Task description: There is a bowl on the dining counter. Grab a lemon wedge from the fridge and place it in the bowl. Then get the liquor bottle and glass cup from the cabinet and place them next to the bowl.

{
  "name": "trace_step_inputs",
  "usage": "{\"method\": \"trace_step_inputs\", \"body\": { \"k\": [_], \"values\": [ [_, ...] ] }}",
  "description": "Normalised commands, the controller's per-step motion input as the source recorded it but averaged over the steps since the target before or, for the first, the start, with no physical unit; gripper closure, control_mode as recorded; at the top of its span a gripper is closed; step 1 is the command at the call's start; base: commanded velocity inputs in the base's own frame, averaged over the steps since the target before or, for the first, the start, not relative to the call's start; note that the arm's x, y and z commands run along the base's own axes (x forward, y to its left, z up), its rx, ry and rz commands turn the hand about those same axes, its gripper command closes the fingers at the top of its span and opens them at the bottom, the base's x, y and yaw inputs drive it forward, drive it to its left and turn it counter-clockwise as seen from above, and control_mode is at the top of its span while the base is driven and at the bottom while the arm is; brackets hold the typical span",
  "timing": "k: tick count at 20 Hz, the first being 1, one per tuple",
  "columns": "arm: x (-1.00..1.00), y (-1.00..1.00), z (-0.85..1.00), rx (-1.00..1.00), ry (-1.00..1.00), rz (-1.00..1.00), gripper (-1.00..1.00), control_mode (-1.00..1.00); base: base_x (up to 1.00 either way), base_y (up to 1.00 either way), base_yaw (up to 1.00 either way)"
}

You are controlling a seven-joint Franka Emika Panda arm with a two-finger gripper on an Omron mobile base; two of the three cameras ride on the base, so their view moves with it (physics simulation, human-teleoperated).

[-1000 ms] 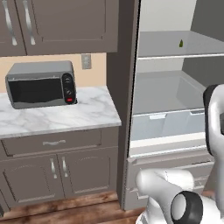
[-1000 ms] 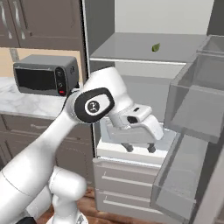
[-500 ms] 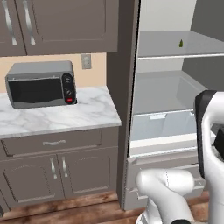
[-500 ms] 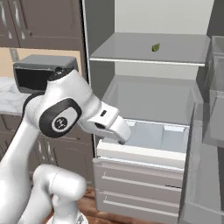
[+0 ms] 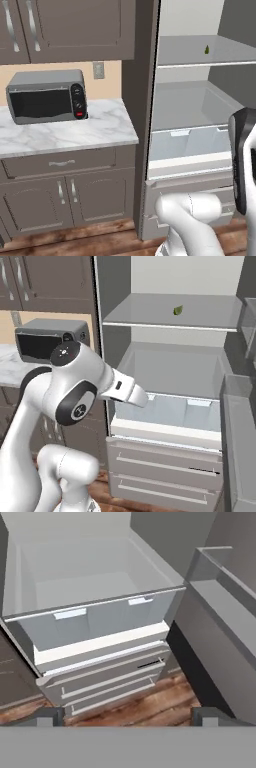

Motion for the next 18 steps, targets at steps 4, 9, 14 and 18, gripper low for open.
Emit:
{"method": "trace_step_inputs", "body": {
  "k": [4, 9, 14, 18],
  "values": [
    [0.16, 0.13, 0.31, -0.08, -0.08, 0.01, -1.0, -1.0, 0.0, 0.0, 0.0],
    [0.1, 0.01, 0.17, -0.04, -0.02, 0.0, -1.0, 1.0, 0.23, 0.0, 0.0],
    [0.0, 0.0, 0.0, 0.0, 0.0, 0.0, -1.0, 1.0, 0.55, -0.08, 0.0],
    [0.0, 0.0, 0.0, 0.0, 0.0, 0.0, -1.0, 1.0, 0.52, -0.25, 0.03]
  ]
}}
